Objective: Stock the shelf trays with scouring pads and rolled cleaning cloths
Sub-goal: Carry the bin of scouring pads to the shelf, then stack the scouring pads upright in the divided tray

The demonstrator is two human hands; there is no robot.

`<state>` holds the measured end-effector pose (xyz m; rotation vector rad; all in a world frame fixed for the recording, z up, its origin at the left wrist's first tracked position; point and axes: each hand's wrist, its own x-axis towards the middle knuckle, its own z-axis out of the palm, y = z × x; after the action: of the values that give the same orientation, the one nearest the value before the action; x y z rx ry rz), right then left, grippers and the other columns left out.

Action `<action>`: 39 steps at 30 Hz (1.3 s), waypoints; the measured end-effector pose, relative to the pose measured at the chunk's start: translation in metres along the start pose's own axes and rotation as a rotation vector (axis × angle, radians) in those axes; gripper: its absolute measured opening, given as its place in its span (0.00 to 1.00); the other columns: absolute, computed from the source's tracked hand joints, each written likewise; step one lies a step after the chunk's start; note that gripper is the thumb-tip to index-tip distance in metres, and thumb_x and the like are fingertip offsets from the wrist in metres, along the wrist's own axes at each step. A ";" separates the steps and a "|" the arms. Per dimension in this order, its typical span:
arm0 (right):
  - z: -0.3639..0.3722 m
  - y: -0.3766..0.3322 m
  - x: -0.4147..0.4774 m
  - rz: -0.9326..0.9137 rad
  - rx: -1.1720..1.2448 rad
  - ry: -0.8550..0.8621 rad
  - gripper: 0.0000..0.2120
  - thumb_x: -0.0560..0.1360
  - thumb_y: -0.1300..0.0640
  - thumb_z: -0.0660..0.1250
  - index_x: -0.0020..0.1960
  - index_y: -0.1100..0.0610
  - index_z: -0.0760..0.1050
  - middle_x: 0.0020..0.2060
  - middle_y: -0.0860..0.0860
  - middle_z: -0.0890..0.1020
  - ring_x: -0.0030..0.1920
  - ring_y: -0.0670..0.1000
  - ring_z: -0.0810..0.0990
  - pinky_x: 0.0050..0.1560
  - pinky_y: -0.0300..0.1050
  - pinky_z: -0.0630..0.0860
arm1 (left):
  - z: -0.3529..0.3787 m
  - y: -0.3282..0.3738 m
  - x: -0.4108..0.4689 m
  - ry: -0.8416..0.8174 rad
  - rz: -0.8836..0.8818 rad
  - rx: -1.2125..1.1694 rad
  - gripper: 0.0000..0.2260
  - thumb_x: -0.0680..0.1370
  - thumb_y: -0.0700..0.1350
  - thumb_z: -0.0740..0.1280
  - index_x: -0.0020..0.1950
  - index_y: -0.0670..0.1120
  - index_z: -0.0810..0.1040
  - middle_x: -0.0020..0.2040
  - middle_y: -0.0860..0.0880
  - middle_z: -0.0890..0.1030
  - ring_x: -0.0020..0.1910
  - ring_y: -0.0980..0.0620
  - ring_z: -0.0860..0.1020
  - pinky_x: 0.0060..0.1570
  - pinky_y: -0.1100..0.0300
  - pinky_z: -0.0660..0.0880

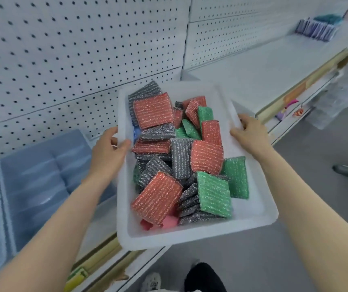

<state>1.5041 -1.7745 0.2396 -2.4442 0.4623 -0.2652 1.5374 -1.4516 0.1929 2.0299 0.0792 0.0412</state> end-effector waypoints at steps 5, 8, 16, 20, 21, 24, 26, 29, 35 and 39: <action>0.031 -0.004 0.099 -0.165 -0.134 -0.138 0.20 0.77 0.61 0.63 0.68 0.61 0.70 0.52 0.58 0.79 0.42 0.53 0.77 0.37 0.41 0.68 | 0.027 0.005 0.023 0.169 -0.066 0.051 0.19 0.80 0.46 0.65 0.70 0.48 0.70 0.48 0.56 0.74 0.41 0.64 0.72 0.36 0.67 0.66; 0.044 -0.003 0.147 -0.250 -0.206 -0.252 0.20 0.77 0.60 0.62 0.68 0.64 0.68 0.58 0.63 0.79 0.54 0.62 0.78 0.46 0.47 0.72 | 0.046 0.010 0.024 0.280 -0.118 0.036 0.17 0.79 0.45 0.66 0.68 0.49 0.72 0.52 0.51 0.77 0.44 0.58 0.76 0.39 0.64 0.69; 0.069 -0.004 0.200 -0.428 -0.334 -0.372 0.16 0.77 0.62 0.60 0.64 0.64 0.69 0.53 0.63 0.80 0.50 0.63 0.78 0.40 0.45 0.64 | 0.083 0.022 0.008 0.408 -0.276 0.116 0.18 0.80 0.46 0.65 0.70 0.44 0.71 0.53 0.49 0.76 0.49 0.49 0.75 0.43 0.61 0.68; 0.083 0.000 0.197 -0.418 -0.286 -0.417 0.14 0.76 0.65 0.60 0.61 0.66 0.69 0.53 0.64 0.78 0.47 0.61 0.76 0.41 0.46 0.66 | 0.082 0.023 0.004 0.394 -0.327 0.165 0.23 0.80 0.49 0.64 0.73 0.43 0.67 0.63 0.43 0.77 0.57 0.45 0.76 0.53 0.55 0.70; 0.085 0.000 0.194 -0.414 -0.276 -0.418 0.14 0.75 0.65 0.60 0.60 0.66 0.69 0.53 0.64 0.78 0.45 0.59 0.74 0.41 0.46 0.66 | 0.080 0.023 0.003 0.380 -0.348 0.194 0.23 0.81 0.50 0.64 0.74 0.43 0.66 0.66 0.42 0.76 0.61 0.43 0.75 0.56 0.53 0.70; 0.086 -0.002 0.189 -0.413 -0.306 -0.408 0.15 0.76 0.65 0.60 0.62 0.65 0.69 0.54 0.63 0.77 0.46 0.59 0.75 0.43 0.47 0.69 | 0.077 0.028 -0.004 0.319 -0.404 0.350 0.24 0.81 0.51 0.62 0.75 0.43 0.65 0.69 0.40 0.72 0.66 0.41 0.72 0.61 0.51 0.68; 0.084 -0.003 0.185 -0.454 -0.401 -0.402 0.18 0.76 0.65 0.60 0.66 0.64 0.67 0.59 0.64 0.74 0.55 0.62 0.75 0.50 0.50 0.71 | 0.078 0.034 -0.015 0.342 -0.338 0.490 0.25 0.81 0.53 0.62 0.74 0.43 0.65 0.71 0.40 0.68 0.68 0.42 0.68 0.65 0.50 0.66; 0.071 -0.013 0.167 -0.593 -0.427 -0.342 0.26 0.76 0.66 0.60 0.73 0.56 0.64 0.68 0.60 0.69 0.66 0.62 0.69 0.64 0.55 0.70 | 0.088 0.053 -0.038 0.351 -0.098 0.518 0.26 0.77 0.60 0.63 0.70 0.48 0.72 0.67 0.45 0.72 0.64 0.45 0.73 0.64 0.49 0.70; 0.048 -0.031 0.133 -0.638 -0.409 -0.912 0.29 0.78 0.58 0.65 0.76 0.47 0.60 0.73 0.48 0.67 0.58 0.53 0.81 0.55 0.47 0.79 | 0.123 0.071 -0.046 -0.039 -0.127 0.830 0.47 0.68 0.70 0.68 0.77 0.45 0.57 0.72 0.45 0.70 0.72 0.44 0.65 0.71 0.51 0.65; 0.050 -0.025 0.137 -0.630 -0.405 -0.912 0.33 0.74 0.52 0.72 0.75 0.51 0.62 0.74 0.50 0.67 0.68 0.56 0.73 0.67 0.50 0.70 | 0.128 0.075 -0.044 -0.038 -0.138 0.806 0.46 0.69 0.61 0.74 0.77 0.43 0.56 0.72 0.44 0.69 0.69 0.45 0.70 0.65 0.52 0.70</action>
<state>1.6509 -1.7818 0.2264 -2.6910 -0.7144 0.7415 1.5044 -1.6024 0.2034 2.8215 0.2419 -0.1382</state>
